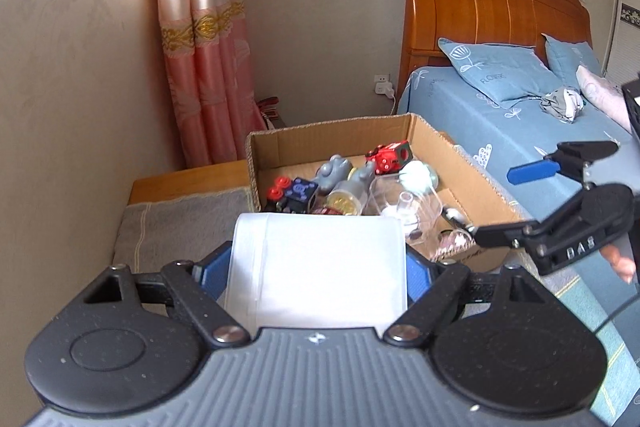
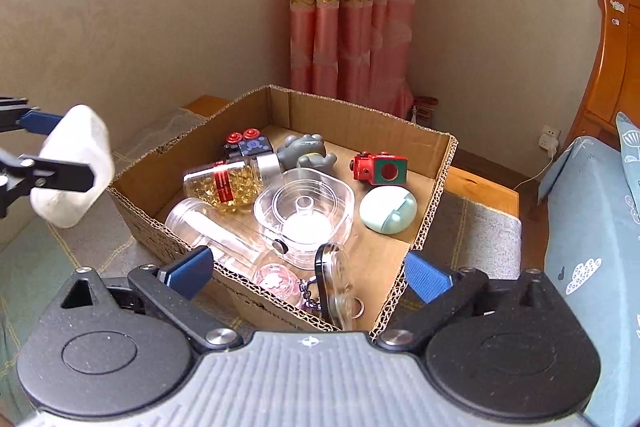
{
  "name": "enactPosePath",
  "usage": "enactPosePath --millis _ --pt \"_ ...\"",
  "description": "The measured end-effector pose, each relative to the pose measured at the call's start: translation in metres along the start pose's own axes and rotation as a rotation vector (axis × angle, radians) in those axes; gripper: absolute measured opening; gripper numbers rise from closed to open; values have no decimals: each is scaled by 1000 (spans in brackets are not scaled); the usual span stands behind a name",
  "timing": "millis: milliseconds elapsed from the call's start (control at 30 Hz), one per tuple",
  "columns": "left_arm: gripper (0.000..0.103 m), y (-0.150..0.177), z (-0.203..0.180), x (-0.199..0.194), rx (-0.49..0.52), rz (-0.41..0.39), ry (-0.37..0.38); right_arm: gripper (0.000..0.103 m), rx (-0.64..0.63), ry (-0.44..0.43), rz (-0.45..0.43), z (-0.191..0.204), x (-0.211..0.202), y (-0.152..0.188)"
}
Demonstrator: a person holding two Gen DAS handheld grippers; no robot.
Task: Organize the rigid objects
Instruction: 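Carry the white jug and correction tape into the box and release both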
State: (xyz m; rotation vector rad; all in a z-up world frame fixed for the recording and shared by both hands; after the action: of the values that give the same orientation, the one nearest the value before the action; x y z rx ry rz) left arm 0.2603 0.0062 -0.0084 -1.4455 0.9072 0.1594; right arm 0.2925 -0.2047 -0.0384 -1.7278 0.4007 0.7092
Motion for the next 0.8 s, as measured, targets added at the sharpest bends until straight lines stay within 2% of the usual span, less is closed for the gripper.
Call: enactPosePath --millis 300,533,700,800 --pt "83 -50 6 45 -1 57 22 103 30 17 -13 3 -25 0" --pt "83 -76 14 93 -42 123 48 103 64 24 -39 5 -46 -1" --pt "83 -88 23 123 -72 136 25 103 86 39 -59 3 -57 -2" --pt "88 -94 30 133 -109 123 3 103 94 44 -63 1 -61 -1"
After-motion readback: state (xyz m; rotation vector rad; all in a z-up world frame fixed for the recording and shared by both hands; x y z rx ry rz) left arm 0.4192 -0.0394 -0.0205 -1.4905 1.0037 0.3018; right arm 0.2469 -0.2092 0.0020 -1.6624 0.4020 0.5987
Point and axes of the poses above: each gripper's, at about its wrist camera, not at the fingertips, and x roughly the way its jaws point, z to its left, y to its underside, the point moved 7 cm from there along x, roughly the way its jaws point, and after that the axes turned 13 degrees about y, right-handed, at the moved point
